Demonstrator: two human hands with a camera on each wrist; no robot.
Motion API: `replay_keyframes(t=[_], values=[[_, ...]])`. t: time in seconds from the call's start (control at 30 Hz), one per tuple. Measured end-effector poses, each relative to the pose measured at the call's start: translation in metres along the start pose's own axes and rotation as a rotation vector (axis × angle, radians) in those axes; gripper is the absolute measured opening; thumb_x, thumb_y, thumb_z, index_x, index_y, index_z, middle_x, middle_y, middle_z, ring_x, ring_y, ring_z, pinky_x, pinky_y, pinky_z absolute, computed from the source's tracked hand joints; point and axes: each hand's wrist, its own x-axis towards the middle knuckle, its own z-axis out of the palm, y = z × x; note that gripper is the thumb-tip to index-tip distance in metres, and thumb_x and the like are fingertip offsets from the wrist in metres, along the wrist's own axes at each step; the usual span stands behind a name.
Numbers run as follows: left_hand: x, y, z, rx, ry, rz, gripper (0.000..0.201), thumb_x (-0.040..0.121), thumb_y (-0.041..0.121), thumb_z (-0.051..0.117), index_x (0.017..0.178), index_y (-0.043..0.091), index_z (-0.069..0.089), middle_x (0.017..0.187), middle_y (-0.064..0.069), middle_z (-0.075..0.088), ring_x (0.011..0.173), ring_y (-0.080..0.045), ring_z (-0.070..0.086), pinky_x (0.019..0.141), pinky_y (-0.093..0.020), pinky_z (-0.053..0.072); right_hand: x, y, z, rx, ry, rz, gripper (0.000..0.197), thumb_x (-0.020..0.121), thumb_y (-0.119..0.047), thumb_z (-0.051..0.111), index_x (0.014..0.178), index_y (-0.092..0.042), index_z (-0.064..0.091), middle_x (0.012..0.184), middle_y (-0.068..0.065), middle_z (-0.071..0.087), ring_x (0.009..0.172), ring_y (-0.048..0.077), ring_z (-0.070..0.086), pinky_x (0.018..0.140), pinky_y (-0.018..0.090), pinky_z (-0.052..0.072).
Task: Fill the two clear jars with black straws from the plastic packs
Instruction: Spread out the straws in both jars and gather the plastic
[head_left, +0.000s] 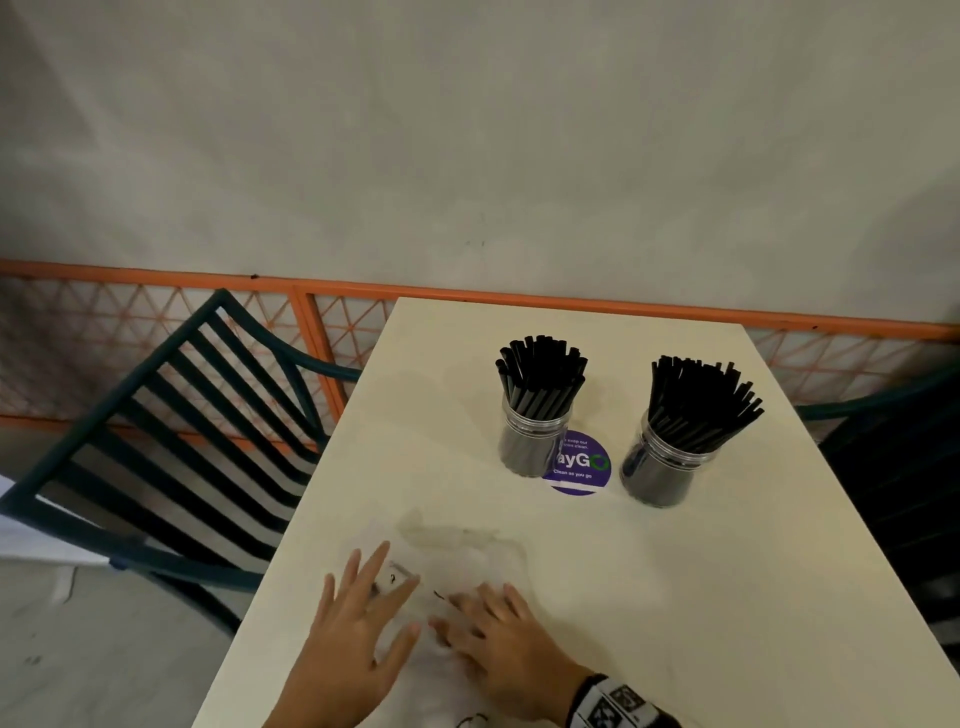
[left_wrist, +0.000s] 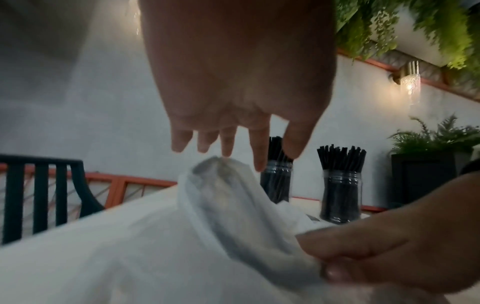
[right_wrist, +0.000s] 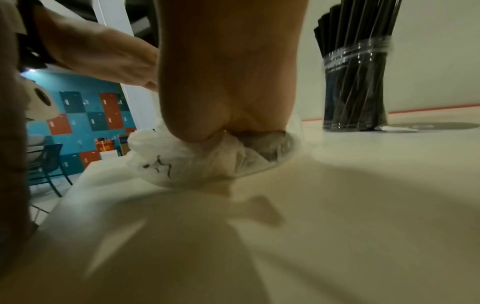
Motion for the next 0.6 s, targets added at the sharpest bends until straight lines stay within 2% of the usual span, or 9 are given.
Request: replay_keyframes(t=[0.07, 0.13, 0.23, 0.3, 0.37, 0.43, 0.47, 0.53, 0.6], values=[[0.003, -0.008, 0.010, 0.118, -0.206, -0.129, 0.067, 0.084, 0.068, 0.000, 0.112, 0.046, 0.056, 0.148, -0.001, 0.034, 0.128, -0.038, 0.041, 0.096, -0.046, 0.044, 0.004, 0.000, 0.005, 0.010, 0.076, 0.020, 0.052, 0.095, -0.042, -0.002, 0.133, -0.049, 0.034, 0.118, -0.018, 0.064, 0.102, 0.012, 0.066, 0.083, 0.035, 0.056], [0.009, -0.019, 0.030, 0.197, -0.241, -0.191, 0.061, 0.093, 0.049, 0.001, 0.097, 0.043, 0.061, 0.124, -0.005, 0.058, 0.097, -0.039, 0.066, 0.065, -0.043, 0.058, -0.001, -0.002, -0.005, -0.004, 0.083, -0.034, 0.060, 0.093, -0.047, -0.003, 0.129, -0.039, 0.045, 0.129, -0.009, 0.058, 0.117, 0.019, 0.056, 0.100, 0.041, 0.044], [0.016, -0.028, 0.041, 0.338, -0.136, -0.141, 0.061, 0.095, 0.042, 0.003, 0.092, 0.042, 0.064, 0.113, -0.008, 0.066, 0.093, -0.042, 0.066, 0.064, -0.049, 0.057, -0.009, 0.004, -0.015, 0.106, 0.130, -0.149, 0.068, 0.088, -0.057, 0.007, 0.129, -0.023, 0.049, 0.141, 0.007, 0.046, 0.135, 0.026, 0.033, 0.116, 0.041, 0.016], [0.016, -0.016, 0.024, 0.348, -0.204, -0.160, 0.046, 0.093, 0.040, 0.019, 0.093, 0.042, 0.065, 0.116, -0.013, 0.066, 0.097, -0.046, 0.063, 0.069, -0.057, 0.053, -0.018, 0.012, -0.018, 0.197, 0.303, -0.122, 0.059, 0.092, -0.053, 0.015, 0.117, -0.023, 0.060, 0.130, 0.003, 0.057, 0.126, 0.020, 0.044, 0.112, 0.035, 0.031], [0.019, -0.001, -0.003, 0.230, -0.242, -0.140, 0.035, 0.082, 0.038, 0.038, 0.108, 0.042, 0.062, 0.136, -0.016, 0.050, 0.121, -0.049, 0.046, 0.091, -0.063, 0.040, -0.034, 0.029, -0.024, 0.344, 0.480, -0.074, 0.046, 0.095, -0.048, 0.027, 0.108, -0.025, 0.064, 0.118, -0.002, 0.063, 0.115, 0.010, 0.049, 0.103, 0.024, 0.037], [0.025, 0.015, -0.017, 0.048, -0.078, -0.083, 0.038, 0.088, 0.032, 0.048, 0.117, 0.056, 0.048, 0.152, -0.005, 0.024, 0.141, -0.036, 0.017, 0.112, -0.053, 0.017, -0.052, 0.053, -0.035, 0.402, 0.624, 0.002, 0.038, 0.093, -0.048, 0.037, 0.105, -0.026, 0.066, 0.108, -0.009, 0.064, 0.102, -0.001, 0.050, 0.093, 0.014, 0.037], [0.027, 0.022, -0.024, -0.106, -0.016, -0.022, 0.049, 0.088, 0.027, 0.054, 0.113, 0.066, 0.041, 0.150, 0.003, 0.025, 0.141, -0.027, 0.019, 0.113, -0.046, 0.019, -0.062, 0.067, -0.041, 0.421, 0.670, 0.052, 0.034, 0.092, -0.044, 0.040, 0.104, -0.026, 0.067, 0.103, -0.014, 0.063, 0.097, -0.008, 0.049, 0.090, 0.010, 0.036], [0.036, 0.043, -0.038, -0.269, 0.103, 0.058, 0.072, 0.082, 0.020, 0.064, 0.099, 0.082, 0.032, 0.133, 0.021, 0.037, 0.124, -0.009, 0.041, 0.097, -0.029, 0.040, -0.083, 0.098, -0.050, 0.461, 0.765, 0.134, 0.024, 0.090, -0.031, 0.049, 0.099, -0.023, 0.069, 0.095, -0.018, 0.061, 0.089, -0.015, 0.050, 0.082, 0.002, 0.035], [0.048, 0.071, -0.043, -0.363, 0.147, 0.124, 0.060, 0.077, 0.028, 0.069, 0.100, 0.075, 0.041, 0.119, 0.034, 0.045, 0.106, 0.007, 0.049, 0.074, -0.012, 0.045, -0.102, 0.129, -0.058, 0.484, 0.861, 0.212, 0.013, 0.087, -0.015, 0.060, 0.092, -0.020, 0.071, 0.089, -0.015, 0.065, 0.086, -0.016, 0.054, 0.075, 0.000, 0.038]])
